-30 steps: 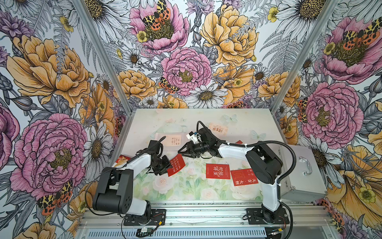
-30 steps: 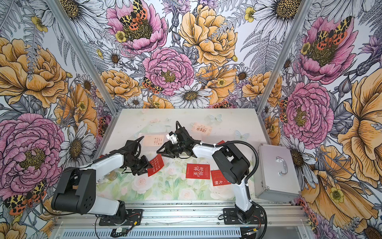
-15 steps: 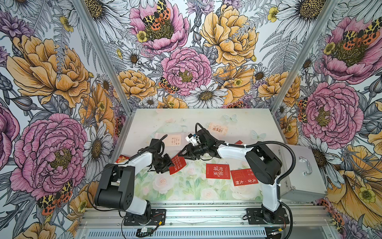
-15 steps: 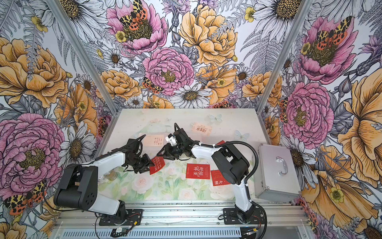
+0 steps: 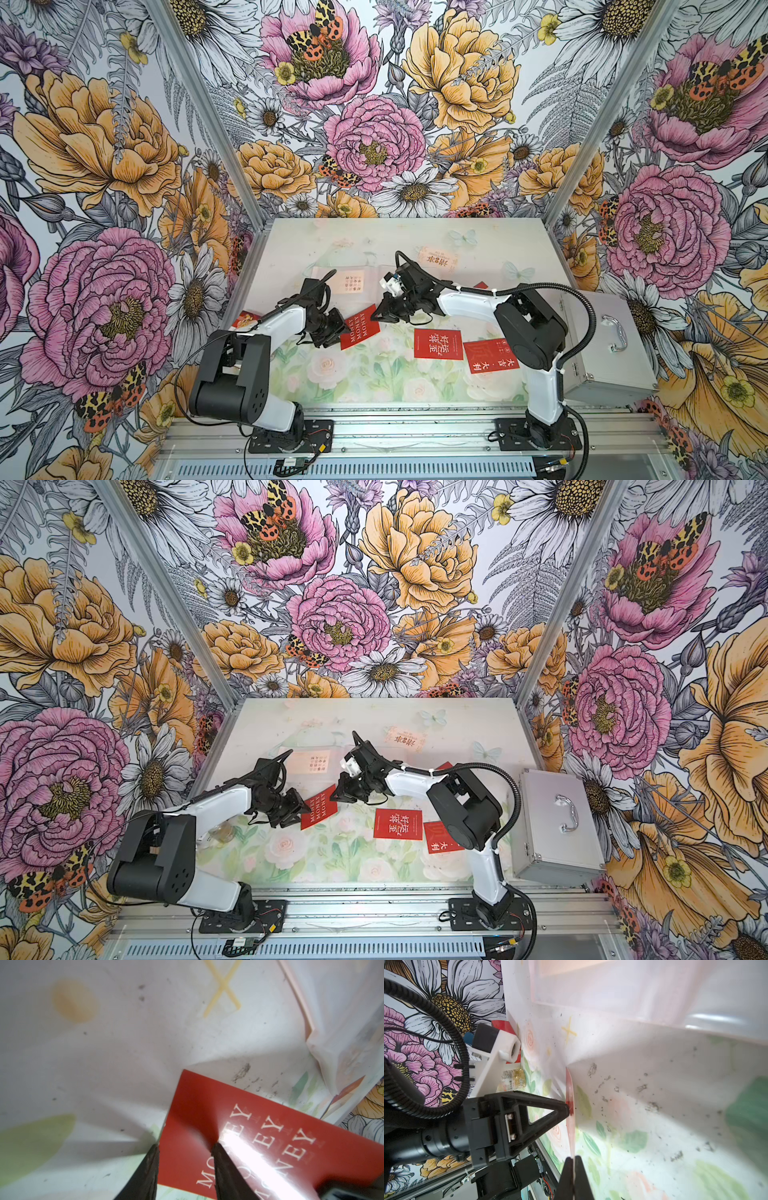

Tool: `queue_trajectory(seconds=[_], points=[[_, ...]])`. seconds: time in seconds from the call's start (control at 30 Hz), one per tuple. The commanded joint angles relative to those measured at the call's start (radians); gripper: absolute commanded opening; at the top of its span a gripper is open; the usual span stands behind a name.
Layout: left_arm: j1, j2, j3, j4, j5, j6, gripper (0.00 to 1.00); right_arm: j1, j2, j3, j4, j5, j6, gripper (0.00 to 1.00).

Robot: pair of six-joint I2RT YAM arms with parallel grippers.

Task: Place the photos into the photo albums
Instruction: Pick up the photo at the center of the board.

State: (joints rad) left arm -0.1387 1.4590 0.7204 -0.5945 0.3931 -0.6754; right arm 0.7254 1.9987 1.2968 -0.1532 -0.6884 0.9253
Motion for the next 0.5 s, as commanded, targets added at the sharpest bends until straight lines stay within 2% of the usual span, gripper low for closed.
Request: queue_trajectory(seconds=[0.0,0.23,0.47], points=[[0.040,-0.058,0.027,0.034,0.057,0.045,0.45,-0.035,-0.083,-0.006,-0.024,-0.018,-0.059,0.00],[0.082,-0.140,0.100,0.044,0.199,0.143,0.47,-0.121,-0.188,-0.018,-0.120,-0.070,-0.164,0.00],[0.087,-0.146,0.140,0.186,0.386,0.111,0.47,-0.201,-0.277,-0.036,-0.149,-0.152,-0.215,0.00]])
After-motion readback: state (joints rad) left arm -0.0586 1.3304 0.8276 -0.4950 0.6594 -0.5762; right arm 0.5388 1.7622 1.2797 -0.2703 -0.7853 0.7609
